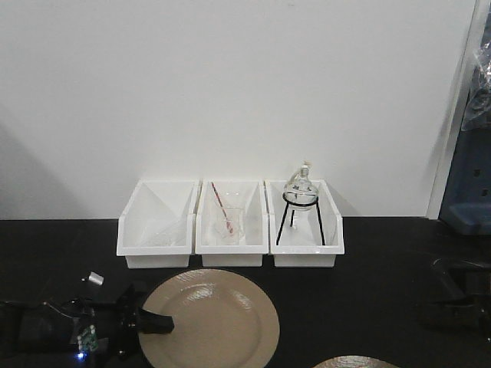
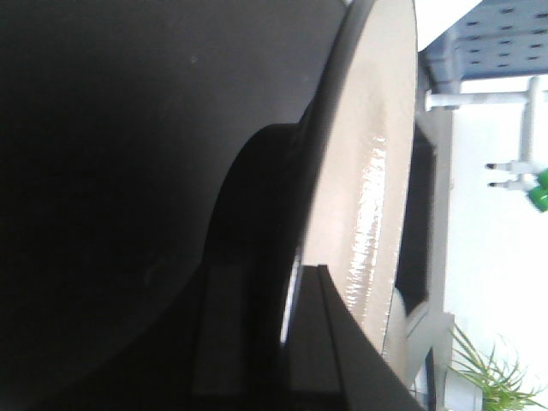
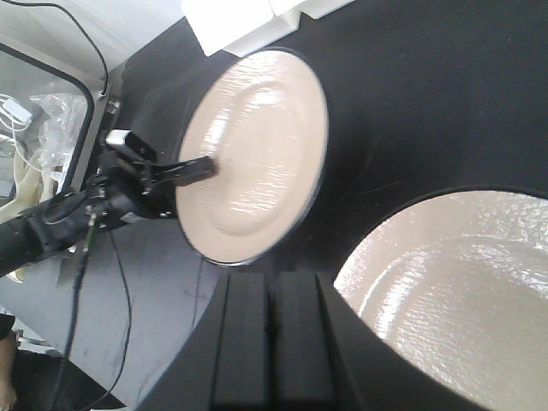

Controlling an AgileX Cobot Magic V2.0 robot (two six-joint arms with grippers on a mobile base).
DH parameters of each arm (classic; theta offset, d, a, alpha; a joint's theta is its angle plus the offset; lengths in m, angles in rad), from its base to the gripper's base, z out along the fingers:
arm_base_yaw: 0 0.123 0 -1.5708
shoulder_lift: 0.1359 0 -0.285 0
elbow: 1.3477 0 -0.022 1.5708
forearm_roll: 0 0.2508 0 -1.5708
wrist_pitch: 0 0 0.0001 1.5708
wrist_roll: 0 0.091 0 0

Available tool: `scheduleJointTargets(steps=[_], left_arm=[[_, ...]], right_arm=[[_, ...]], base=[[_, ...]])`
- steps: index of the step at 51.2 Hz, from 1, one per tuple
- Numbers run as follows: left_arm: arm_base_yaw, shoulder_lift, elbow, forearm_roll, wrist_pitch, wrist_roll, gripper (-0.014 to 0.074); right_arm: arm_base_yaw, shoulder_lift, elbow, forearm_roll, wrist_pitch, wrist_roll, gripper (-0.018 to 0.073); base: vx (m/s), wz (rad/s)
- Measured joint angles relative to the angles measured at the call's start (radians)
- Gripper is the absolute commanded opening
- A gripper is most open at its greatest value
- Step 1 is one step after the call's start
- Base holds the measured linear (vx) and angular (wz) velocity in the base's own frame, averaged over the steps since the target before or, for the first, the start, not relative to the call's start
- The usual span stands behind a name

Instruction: Arrange circular plates on left workspace

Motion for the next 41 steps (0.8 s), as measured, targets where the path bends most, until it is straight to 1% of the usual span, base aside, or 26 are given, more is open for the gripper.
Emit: scheduleJointTargets(steps=[9, 16, 17, 19, 25, 30, 37, 41], left_arm=[[-0.033, 0.051, -0.012, 0.005, -0.022, -0.005, 0.0004], [-0.043, 0.061, -0.014, -0.007, -0.026, 0.014, 0.0052], [-0.044, 0.061, -0.019, -0.007, -0.027, 0.039, 0.0122], [-0.044, 0.061, -0.02, -0.007, -0.027, 0.047, 0.0153], [-0.044, 0.061, -0.02, 0.002, -0.027, 0.062, 0.0311], [-0.044, 0.061, -0.02, 0.03, -0.027, 0.072, 0.0444], [-0.044, 0.061, -0.02, 0.081, -0.025, 0.104, 0.0544], [-0.044, 0.06, -0.02, 0.107, -0.015, 0.133, 0.0559]], right_arm=[[0.0, 0.0, 0.0, 0.0, 0.0, 0.0, 0.0012], [0.0, 0.0, 0.0, 0.0, 0.0, 0.0, 0.0012], [0.0, 0.0, 0.0, 0.0, 0.0, 0.0, 0.0012], [0.0, 0.0, 0.0, 0.0, 0.0, 0.0, 0.0012], [0.0, 0.0, 0.0, 0.0, 0.001, 0.0, 0.0012], [0.0, 0.0, 0.0, 0.0, 0.001, 0.0, 0.0012], [0.0, 0.0, 0.0, 0.0, 0.001, 0.0, 0.0012], [0.0, 0.0, 0.0, 0.0, 0.001, 0.0, 0.0012]], base=[[0.0, 0.0], [0.0, 0.0], [0.0, 0.0], [0.0, 0.0], [0.0, 0.0], [0.0, 0.0], [0.0, 0.0], [0.0, 0.0]])
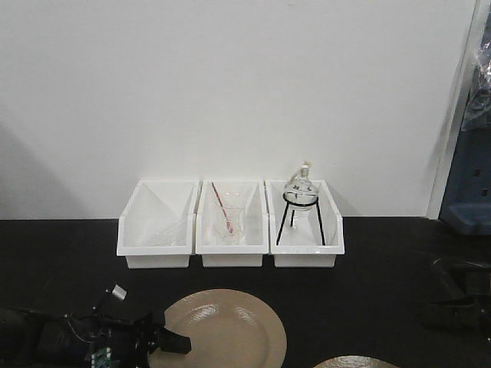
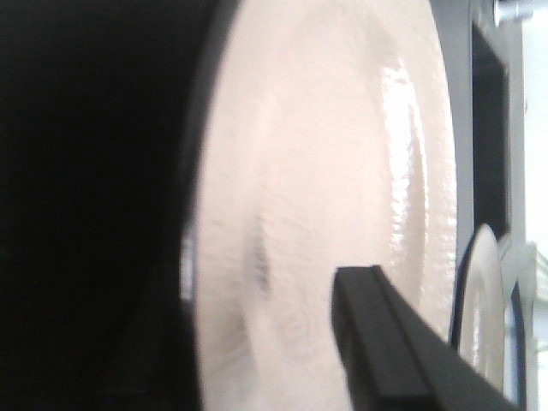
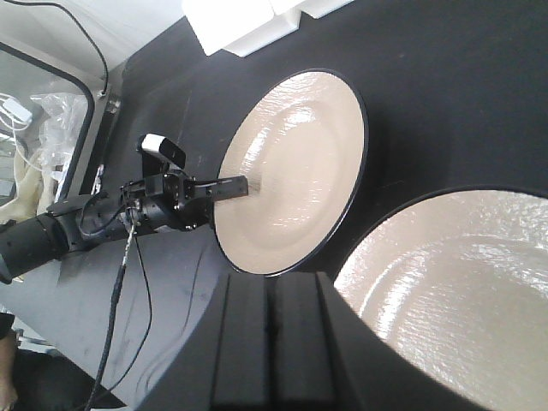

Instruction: Arrange circular plates on left workspace

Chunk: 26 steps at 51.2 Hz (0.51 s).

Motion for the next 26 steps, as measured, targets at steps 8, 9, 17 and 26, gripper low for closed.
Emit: scheduleJointTargets(steps=[8, 9, 17, 26], left_arm=[[0.003, -0.015, -0.002, 0.054, 0.011, 0.06, 0.0559], [0.005, -0.017, -0.002, 0.06, 0.012, 0.064, 0.0559], [0.036, -0.051, -0.002, 0.127, 0.007, 0.087, 0.0558], [0.085, -0.104, -0.002, 0.237, 0.024, 0.088, 0.0542]], right_arm=[[0.0, 0.0, 0.0, -0.001, 0.0, 0.0, 0.0012], [0.0, 0.0, 0.0, -0.003, 0.0, 0.0, 0.0012], [0.0, 0.0, 0.0, -0.037, 0.001, 0.0, 0.0012], [0.0, 0.0, 0.0, -0.075, 0.0, 0.0, 0.0012]], base=[[0.0, 0.0], [0.0, 0.0], [0.0, 0.0], [0.0, 0.0]])
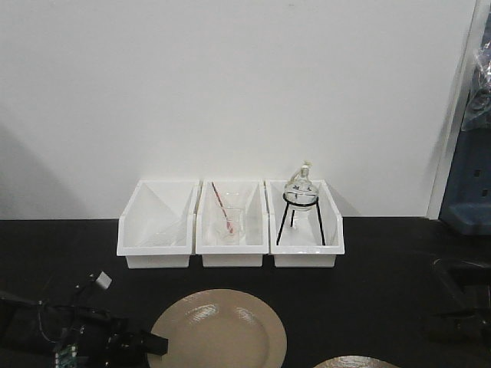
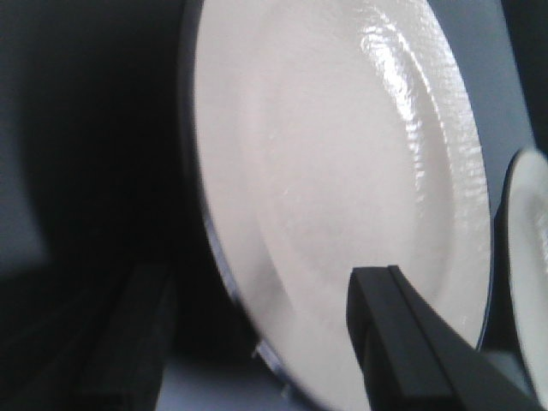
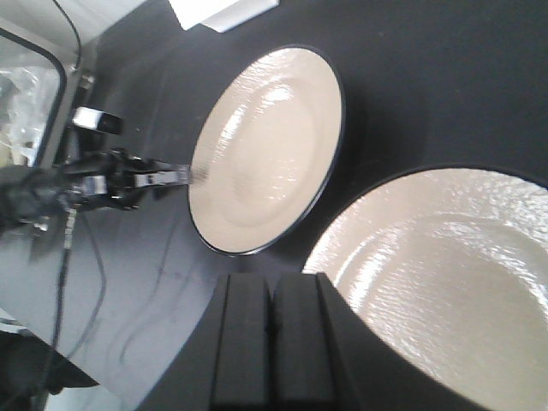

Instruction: Arrange circular plates on left workspace

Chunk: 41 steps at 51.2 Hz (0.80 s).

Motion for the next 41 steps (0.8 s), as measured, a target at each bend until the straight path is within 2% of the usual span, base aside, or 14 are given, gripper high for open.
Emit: scheduleJointTargets(steps=[4, 7, 13, 16, 24, 33, 36, 41], left_arm=[[0.026, -0.032, 0.0, 0.058, 0.027, -0.01, 0.0497], [0.043, -0.056, 0.0, 0.087, 0.052, -0.028, 0.0429], [0.078, -0.116, 0.0, 0.117, 0.109, -0.067, 0.0169], [0.094, -0.156, 0.0, 0.124, 0.133, -0.082, -0.0013], [0.105, -0.249, 0.0, 0.142, 0.165, -0.09, -0.0006], [0.105, -0.355, 0.01, 0.211, 0.182, -0.097, -0.0003], [0.105, -0.398, 0.037, 0.222, 0.174, -0.099, -0.0003], [0.105, -0.477, 0.115, 0.225, 0.141, -0.1, -0.0003]], right_arm=[[0.0, 0.0, 0.0, -0.023, -0.015, -0.006, 0.0012], [0.0, 0.0, 0.0, -0.052, -0.037, -0.016, 0.0013], [0.0, 0.0, 0.0, -0.137, -0.107, -0.023, 0.0036], [0.0, 0.0, 0.0, -0.186, -0.138, -0.023, 0.0064], [0.0, 0.0, 0.0, -0.263, -0.159, -0.02, 0.0223], [0.0, 0.0, 0.0, -0.329, -0.159, 0.042, 0.047], [0.0, 0.0, 0.0, -0.35, -0.162, 0.093, 0.0505], [0.0, 0.005, 0.0, -0.403, -0.197, 0.242, 0.0494]], base=[[0.0, 0.0], [0.0, 0.0], [0.0, 0.0], [0.0, 0.0], [0.0, 0.0], [0.0, 0.0], [0.0, 0.0], [0.0, 0.0]])
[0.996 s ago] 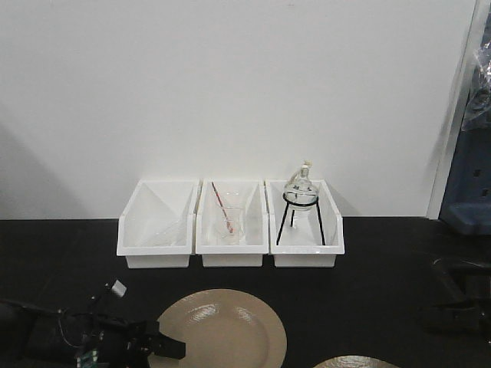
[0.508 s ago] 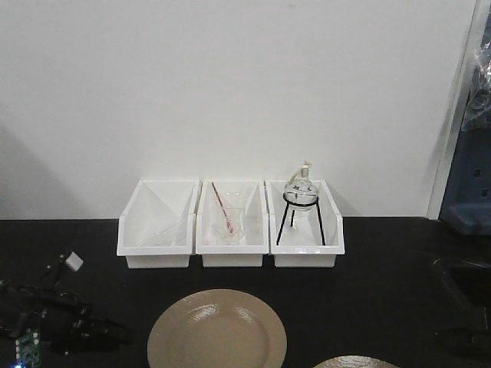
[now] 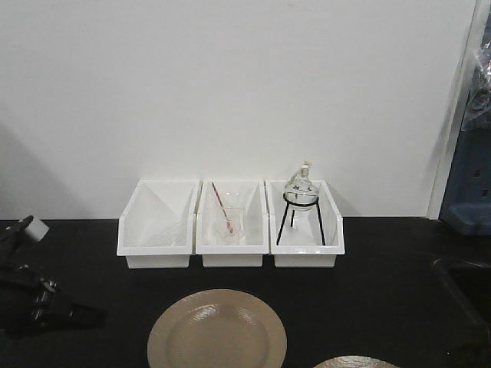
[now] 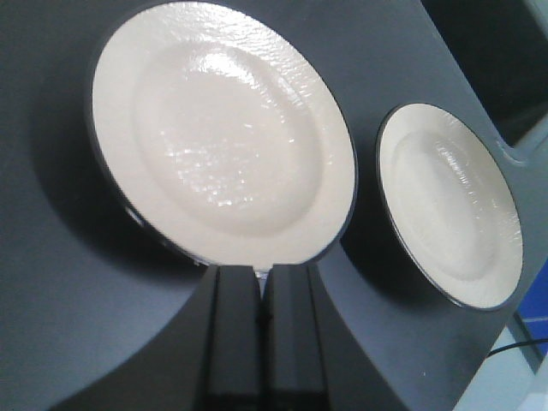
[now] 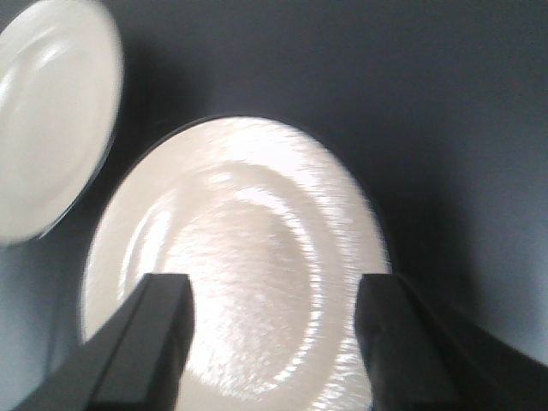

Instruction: Arrange circular plates on left workspace

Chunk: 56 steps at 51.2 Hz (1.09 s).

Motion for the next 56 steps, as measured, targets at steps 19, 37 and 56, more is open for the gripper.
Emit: scheduleJointTargets(steps=[19, 37, 56], left_arm=[[0.0, -0.244, 0.292, 0.011, -0.1, 0.055, -0.0001], [0.0, -0.279, 0.317, 0.013, -0.124, 0.059, -0.0001], [0.0, -0.279, 0.317, 0.013, -0.128, 0.059, -0.0001]], right_arm=[[-0.167, 0.265, -0.003, 0.004, 0.071, 0.067, 0.0456], [-0.13, 0.392, -0.005, 0.088, 0.101, -0.066, 0.0461], [0.004, 0.532, -0.007, 0.204, 0.077, -0.131, 0.0289]], base=[[0.0, 0.0], [0.0, 0.0], [0.0, 0.0]])
